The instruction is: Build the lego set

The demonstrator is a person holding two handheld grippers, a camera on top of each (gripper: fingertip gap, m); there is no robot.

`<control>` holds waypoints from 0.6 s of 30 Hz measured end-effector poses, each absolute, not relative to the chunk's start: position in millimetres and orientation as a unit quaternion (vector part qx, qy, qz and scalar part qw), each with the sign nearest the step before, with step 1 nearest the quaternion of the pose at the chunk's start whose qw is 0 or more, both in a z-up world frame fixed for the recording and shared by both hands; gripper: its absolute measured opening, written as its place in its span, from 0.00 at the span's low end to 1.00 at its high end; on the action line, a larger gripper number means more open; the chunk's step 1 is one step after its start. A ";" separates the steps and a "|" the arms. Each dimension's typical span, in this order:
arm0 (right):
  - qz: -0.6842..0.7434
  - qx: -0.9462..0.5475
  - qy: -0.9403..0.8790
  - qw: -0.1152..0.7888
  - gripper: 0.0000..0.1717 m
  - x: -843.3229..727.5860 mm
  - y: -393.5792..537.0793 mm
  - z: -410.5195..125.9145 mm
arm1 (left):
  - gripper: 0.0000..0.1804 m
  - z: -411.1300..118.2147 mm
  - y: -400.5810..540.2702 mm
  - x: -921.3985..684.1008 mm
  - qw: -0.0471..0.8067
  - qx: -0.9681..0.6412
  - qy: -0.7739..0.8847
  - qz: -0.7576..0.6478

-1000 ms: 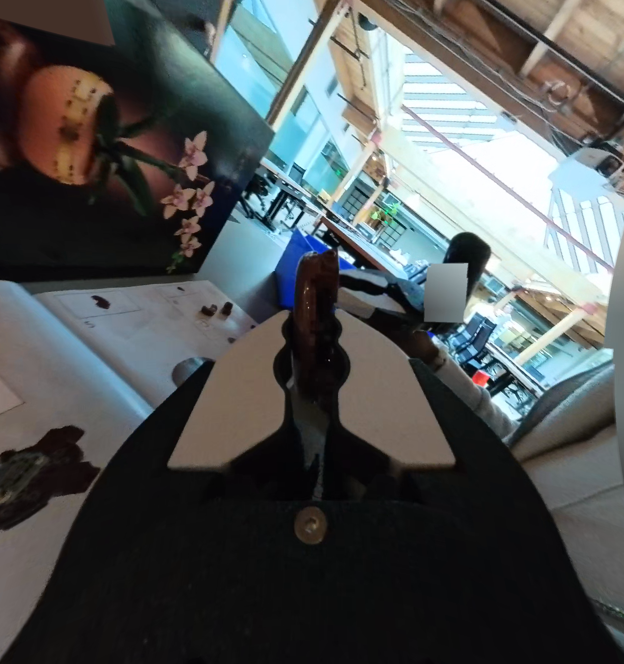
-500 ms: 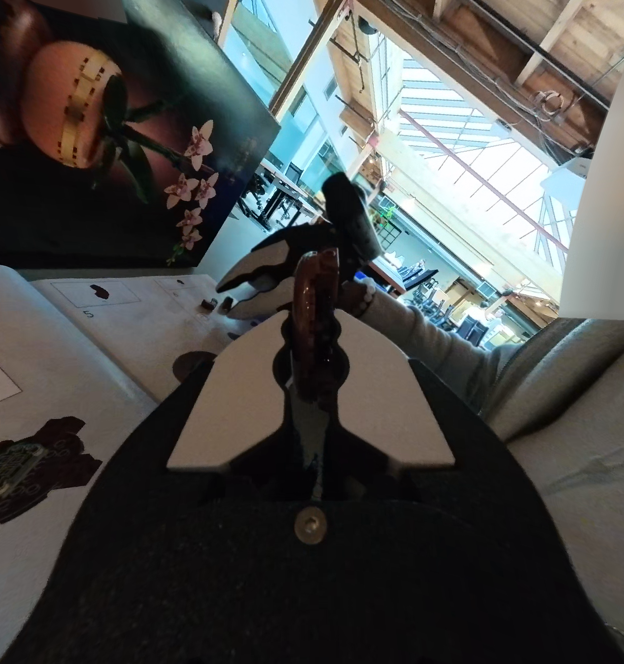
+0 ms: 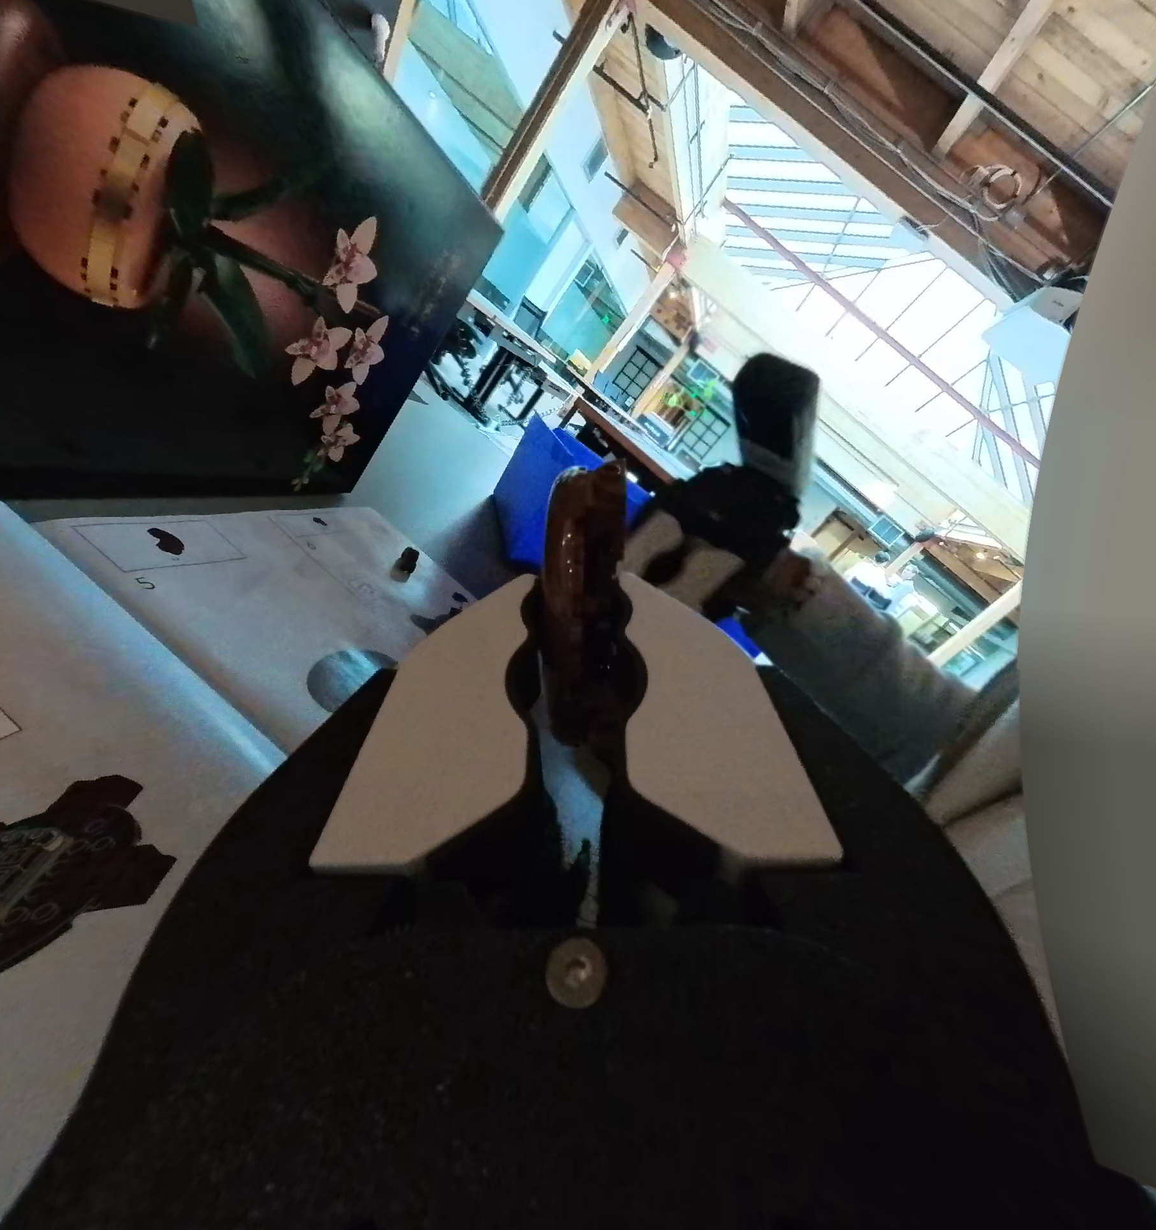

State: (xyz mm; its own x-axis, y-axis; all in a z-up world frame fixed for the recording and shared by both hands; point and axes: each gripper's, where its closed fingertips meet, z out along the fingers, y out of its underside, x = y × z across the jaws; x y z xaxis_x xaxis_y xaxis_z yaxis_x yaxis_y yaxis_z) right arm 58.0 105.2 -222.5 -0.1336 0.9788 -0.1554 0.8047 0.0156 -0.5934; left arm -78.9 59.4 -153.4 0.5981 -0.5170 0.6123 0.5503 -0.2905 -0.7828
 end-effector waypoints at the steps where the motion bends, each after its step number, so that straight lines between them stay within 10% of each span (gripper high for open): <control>1: 0.254 -0.654 -0.698 0.142 0.04 79.3 98.4 -231.2 | 0.10 -153.5 59.2 -78.1 0.595 -0.668 -0.010 -0.447; 10: 0.192 -0.731 -0.628 0.184 0.25 141.1 76.8 -240.5 | 0.09 -155.1 58.4 -72.4 0.601 -0.679 0.011 -0.422; 18: 0.244 -0.759 -0.540 0.269 0.03 158.4 68.9 -228.4 | 0.09 -156.6 59.6 -72.2 0.602 -0.683 0.012 -0.414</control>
